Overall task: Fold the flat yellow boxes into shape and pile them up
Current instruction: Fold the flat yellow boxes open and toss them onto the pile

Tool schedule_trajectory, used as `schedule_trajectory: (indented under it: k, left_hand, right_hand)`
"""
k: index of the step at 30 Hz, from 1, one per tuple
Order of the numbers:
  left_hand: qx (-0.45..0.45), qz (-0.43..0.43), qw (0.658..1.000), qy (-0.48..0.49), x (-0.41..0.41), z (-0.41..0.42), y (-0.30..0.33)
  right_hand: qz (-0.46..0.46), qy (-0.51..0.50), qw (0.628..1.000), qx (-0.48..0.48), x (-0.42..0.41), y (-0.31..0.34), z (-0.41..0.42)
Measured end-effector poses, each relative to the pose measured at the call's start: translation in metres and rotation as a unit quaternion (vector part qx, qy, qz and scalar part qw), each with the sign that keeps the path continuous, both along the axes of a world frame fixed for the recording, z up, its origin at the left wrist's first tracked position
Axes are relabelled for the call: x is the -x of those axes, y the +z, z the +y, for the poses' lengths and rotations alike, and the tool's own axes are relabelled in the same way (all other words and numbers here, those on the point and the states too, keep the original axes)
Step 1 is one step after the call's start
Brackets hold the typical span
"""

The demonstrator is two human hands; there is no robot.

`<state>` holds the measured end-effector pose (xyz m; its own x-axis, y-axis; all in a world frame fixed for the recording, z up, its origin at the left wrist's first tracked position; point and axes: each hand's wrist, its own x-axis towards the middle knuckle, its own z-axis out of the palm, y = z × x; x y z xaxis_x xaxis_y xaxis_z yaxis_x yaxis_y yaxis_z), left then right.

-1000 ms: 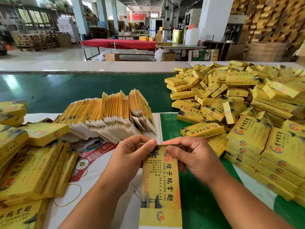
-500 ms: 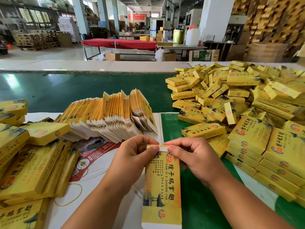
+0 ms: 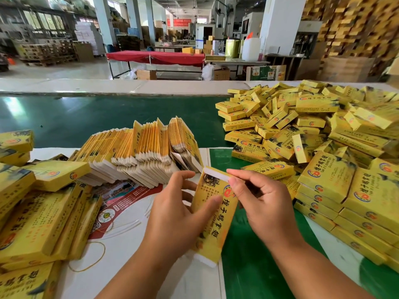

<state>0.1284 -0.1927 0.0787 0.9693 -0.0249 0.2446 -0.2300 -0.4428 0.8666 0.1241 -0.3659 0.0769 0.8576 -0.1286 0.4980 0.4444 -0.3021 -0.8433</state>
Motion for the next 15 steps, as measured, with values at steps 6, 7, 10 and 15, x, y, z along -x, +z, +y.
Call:
schedule_trajectory:
  k: [6,7,10,15]
  left_hand:
    - [-0.123,-0.101,0.987,0.014,0.007,-0.012,-0.011]
    - [-0.129,-0.115,0.985,0.019,0.007,-0.011,-0.011]
    - [-0.155,-0.159,0.975,0.017,0.007,-0.010,-0.008]
    - [-0.187,-0.185,0.965,0.018,0.010,-0.011,-0.006]
  right_hand:
    - [-0.032,0.008,0.999,0.034,0.006,-0.004,0.017]
    - [-0.030,0.020,0.999,0.018,0.006,-0.003,0.017]
    - [-0.047,0.034,0.998,-0.022,0.004,0.001,0.015]
    - [-0.051,0.047,0.996,-0.051,0.005,0.004,0.013]
